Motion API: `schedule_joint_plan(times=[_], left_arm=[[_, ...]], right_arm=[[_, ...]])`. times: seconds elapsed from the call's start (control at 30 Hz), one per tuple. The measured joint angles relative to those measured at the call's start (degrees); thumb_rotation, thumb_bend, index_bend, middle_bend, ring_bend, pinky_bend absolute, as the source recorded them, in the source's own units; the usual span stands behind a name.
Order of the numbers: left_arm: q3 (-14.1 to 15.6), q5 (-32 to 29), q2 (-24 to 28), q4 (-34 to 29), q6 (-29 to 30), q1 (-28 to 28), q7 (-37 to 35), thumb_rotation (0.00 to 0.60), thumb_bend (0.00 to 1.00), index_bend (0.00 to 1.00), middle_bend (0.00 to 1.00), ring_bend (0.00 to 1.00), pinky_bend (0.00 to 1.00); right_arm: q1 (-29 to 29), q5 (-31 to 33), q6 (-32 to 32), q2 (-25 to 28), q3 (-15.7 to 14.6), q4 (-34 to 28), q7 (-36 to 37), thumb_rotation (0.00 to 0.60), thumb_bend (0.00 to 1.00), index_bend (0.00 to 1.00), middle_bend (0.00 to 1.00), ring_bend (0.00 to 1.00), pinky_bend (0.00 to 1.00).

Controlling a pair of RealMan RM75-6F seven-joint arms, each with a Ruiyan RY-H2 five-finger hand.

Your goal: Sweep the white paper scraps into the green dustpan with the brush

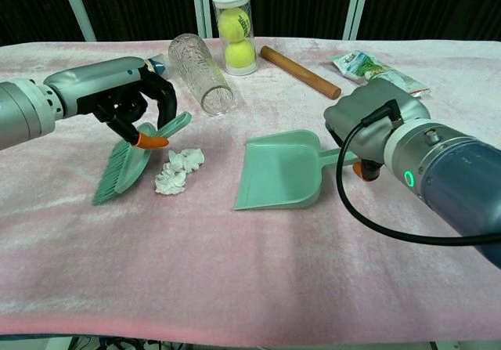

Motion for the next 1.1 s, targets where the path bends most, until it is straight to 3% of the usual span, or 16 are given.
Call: schedule_joint_plan(times=[0.4,1.1], left_arm=[[-0.70,0.53,-1.20,-0.10,-0.21,-1.05,-0.22,0.600,0.35,0.64,0.69,0.79,0.93],[-4.30,-2.38,-9.97,2.67,-1.33,-5.05,1.02,0.600,0.35,0.65,0.70,0.79,0.93]], right_arm=[[0.34,0.18,0.06,-0.51,-0.01,0.27,0.04,0.600,0.39,0.57,0.55,0.60,0.71],[0.85,0.48,0.17,-0.85,0.06,0.12,-0.11,0.600,0.39,0.57,0.55,0.60,0.71]])
